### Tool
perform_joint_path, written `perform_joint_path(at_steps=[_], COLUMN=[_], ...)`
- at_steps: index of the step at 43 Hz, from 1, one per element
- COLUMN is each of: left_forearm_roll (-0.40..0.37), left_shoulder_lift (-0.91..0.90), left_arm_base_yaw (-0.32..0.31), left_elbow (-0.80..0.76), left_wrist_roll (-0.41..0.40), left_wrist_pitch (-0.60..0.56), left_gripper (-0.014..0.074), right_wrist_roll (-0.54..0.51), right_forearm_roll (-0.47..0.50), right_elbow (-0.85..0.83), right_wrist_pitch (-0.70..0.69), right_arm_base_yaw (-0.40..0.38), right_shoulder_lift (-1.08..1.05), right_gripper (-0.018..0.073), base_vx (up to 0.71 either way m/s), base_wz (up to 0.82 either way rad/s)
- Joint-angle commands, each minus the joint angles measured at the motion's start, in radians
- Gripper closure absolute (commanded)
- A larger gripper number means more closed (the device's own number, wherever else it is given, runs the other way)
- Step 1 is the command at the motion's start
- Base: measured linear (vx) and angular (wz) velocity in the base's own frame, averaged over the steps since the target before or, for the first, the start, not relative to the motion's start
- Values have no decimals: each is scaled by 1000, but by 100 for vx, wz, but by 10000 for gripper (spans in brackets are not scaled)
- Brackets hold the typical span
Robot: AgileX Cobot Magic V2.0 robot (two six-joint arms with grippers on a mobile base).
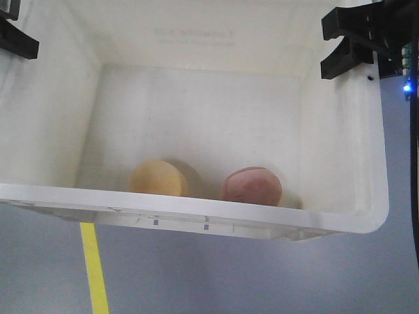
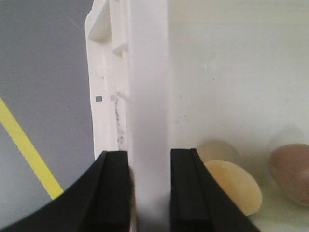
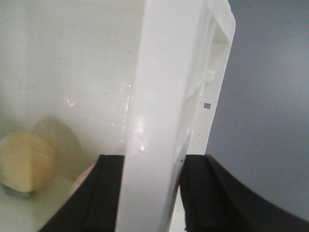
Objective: Place moving items into box and shelve
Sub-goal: 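Keep both grippers clamped on the tote walls while the base turns, then keep the tote level in both grippers while driving across the floor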
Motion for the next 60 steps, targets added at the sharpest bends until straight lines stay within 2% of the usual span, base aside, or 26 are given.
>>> perform_joint_path(at_steps=[1,24,60], left_forearm_roll=[-148,-147,-147], left_shoulder_lift=[-43,-43,-43], left_arm_base_yaw=[-10,-10,-10], left_elbow=[-42,-42,-42], left_wrist_roll=[-1,-1,-1], left_wrist_pitch=[-69,-69,-69], left_gripper=[597,597,597], right_wrist_roll=[-27,-27,-27], right_forearm_roll=[132,132,131], right_elbow=[-47,-47,-47], right_wrist_pitch=[-84,-81,-67], right_arm_base_yaw=[6,6,6], right_shoulder_lift=[-44,-44,-44], right_gripper=[559,559,559], base_vx=[21,22,26], base_wz=[71,61,38])
